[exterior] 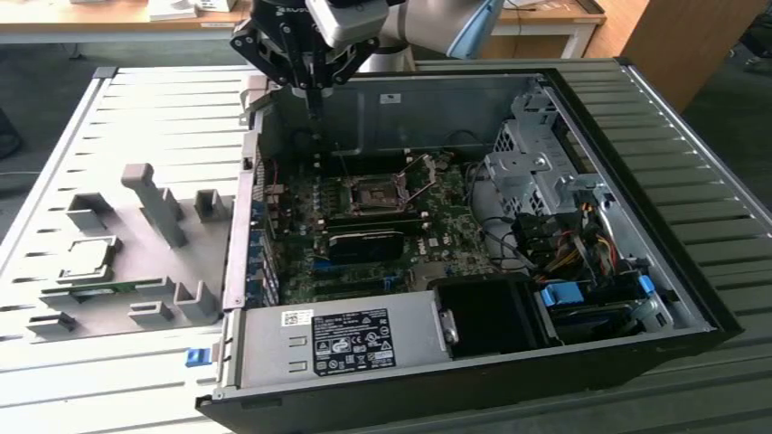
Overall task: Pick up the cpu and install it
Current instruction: 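Reach for the cpu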
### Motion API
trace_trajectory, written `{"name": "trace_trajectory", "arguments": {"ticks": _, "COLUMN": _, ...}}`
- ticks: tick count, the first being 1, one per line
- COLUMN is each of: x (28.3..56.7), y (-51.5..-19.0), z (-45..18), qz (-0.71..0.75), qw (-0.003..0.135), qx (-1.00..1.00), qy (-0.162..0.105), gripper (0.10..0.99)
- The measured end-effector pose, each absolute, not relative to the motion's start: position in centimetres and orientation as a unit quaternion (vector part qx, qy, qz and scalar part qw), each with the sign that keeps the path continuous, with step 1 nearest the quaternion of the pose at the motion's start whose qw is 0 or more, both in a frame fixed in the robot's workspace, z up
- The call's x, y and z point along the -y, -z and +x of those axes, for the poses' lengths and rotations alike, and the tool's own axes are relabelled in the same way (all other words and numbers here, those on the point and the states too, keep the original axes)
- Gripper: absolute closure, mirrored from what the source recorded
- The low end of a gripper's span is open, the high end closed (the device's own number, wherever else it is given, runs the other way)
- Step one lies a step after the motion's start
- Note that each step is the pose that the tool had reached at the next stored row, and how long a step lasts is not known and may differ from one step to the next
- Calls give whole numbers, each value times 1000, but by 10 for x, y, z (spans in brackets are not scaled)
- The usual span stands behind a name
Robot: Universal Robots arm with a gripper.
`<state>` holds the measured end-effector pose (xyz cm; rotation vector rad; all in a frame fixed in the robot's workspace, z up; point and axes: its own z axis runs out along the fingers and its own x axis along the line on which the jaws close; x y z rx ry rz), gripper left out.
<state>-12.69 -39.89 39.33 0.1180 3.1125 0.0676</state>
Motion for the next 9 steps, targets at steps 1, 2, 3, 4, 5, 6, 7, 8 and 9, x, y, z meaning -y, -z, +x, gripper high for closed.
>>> {"name": "trace_trajectory", "arguments": {"ticks": 1, "x": 399, "y": -393, "z": -127, "qz": 38, "qw": 13, "qx": -999, "qy": -22, "gripper": 980}}
{"name": "trace_trajectory", "arguments": {"ticks": 2, "x": 399, "y": -393, "z": -127, "qz": 38, "qw": 13, "qx": -999, "qy": -22, "gripper": 980}}
{"name": "trace_trajectory", "arguments": {"ticks": 3, "x": 399, "y": -393, "z": -128, "qz": 38, "qw": 13, "qx": -999, "qy": -22, "gripper": 980}}
{"name": "trace_trajectory", "arguments": {"ticks": 4, "x": 399, "y": -393, "z": -128, "qz": 38, "qw": 13, "qx": -999, "qy": -22, "gripper": 980}}
{"name": "trace_trajectory", "arguments": {"ticks": 5, "x": 399, "y": -393, "z": -128, "qz": 38, "qw": 13, "qx": -999, "qy": -22, "gripper": 980}}
{"name": "trace_trajectory", "arguments": {"ticks": 6, "x": 399, "y": -393, "z": -129, "qz": 38, "qw": 13, "qx": -999, "qy": -22, "gripper": 980}}
{"name": "trace_trajectory", "arguments": {"ticks": 7, "x": 399, "y": -393, "z": -129, "qz": 38, "qw": 13, "qx": -999, "qy": -22, "gripper": 980}}
{"name": "trace_trajectory", "arguments": {"ticks": 8, "x": 399, "y": -393, "z": -129, "qz": 38, "qw": 13, "qx": -999, "qy": -22, "gripper": 980}}
{"name": "trace_trajectory", "arguments": {"ticks": 9, "x": 399, "y": -393, "z": -130, "qz": 38, "qw": 13, "qx": -999, "qy": -22, "gripper": 980}}
